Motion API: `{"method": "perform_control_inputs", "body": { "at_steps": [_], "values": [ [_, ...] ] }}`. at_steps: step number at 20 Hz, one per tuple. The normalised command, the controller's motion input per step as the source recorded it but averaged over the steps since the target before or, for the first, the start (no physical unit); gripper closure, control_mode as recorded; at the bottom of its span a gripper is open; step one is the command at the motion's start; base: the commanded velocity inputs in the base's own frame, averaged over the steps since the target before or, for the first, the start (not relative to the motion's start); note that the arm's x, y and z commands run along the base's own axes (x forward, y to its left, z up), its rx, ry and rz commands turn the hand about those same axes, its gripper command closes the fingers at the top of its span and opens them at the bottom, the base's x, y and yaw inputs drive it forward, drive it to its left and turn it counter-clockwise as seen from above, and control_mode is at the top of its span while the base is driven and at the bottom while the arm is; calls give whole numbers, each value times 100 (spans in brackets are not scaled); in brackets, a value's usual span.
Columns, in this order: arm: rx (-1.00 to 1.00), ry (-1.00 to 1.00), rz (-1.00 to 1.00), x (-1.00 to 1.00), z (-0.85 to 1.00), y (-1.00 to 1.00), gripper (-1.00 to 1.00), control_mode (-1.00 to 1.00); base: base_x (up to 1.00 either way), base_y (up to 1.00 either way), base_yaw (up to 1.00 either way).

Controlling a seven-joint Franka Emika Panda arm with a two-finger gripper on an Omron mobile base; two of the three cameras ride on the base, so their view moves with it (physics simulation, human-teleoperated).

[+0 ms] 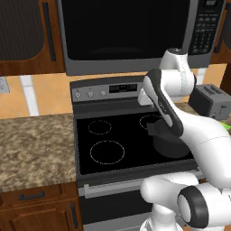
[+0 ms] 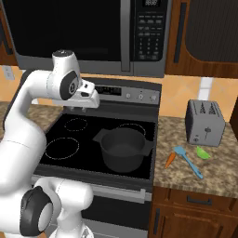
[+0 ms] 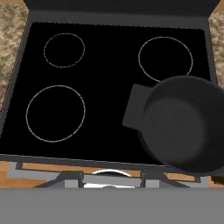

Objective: Put the lemon wedge and carrot in the pot. Retrieve the spatula and lightly stir the vegetables in the pot.

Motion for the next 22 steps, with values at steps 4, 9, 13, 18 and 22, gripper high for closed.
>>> {"method": "perform_control_inputs", "body": {
  "at_steps": [4, 9, 13, 18, 22],
  "values": [
    [0, 0, 0, -12, -3, 0, -100, -100, 0, 0, 0],
    [0, 0, 0, -6, -9, -2, -100, 100, -18, -19, 0],
    [0, 0, 0, 0, 0, 0, -100, 100, -25, -69, 0],
    [0, 0, 0, 0, 0, 0, -100, 100, -11, -81, 0],
    [0, 0, 0, 0, 0, 0, -100, 100, -4, -57, 0]
  ]
}}
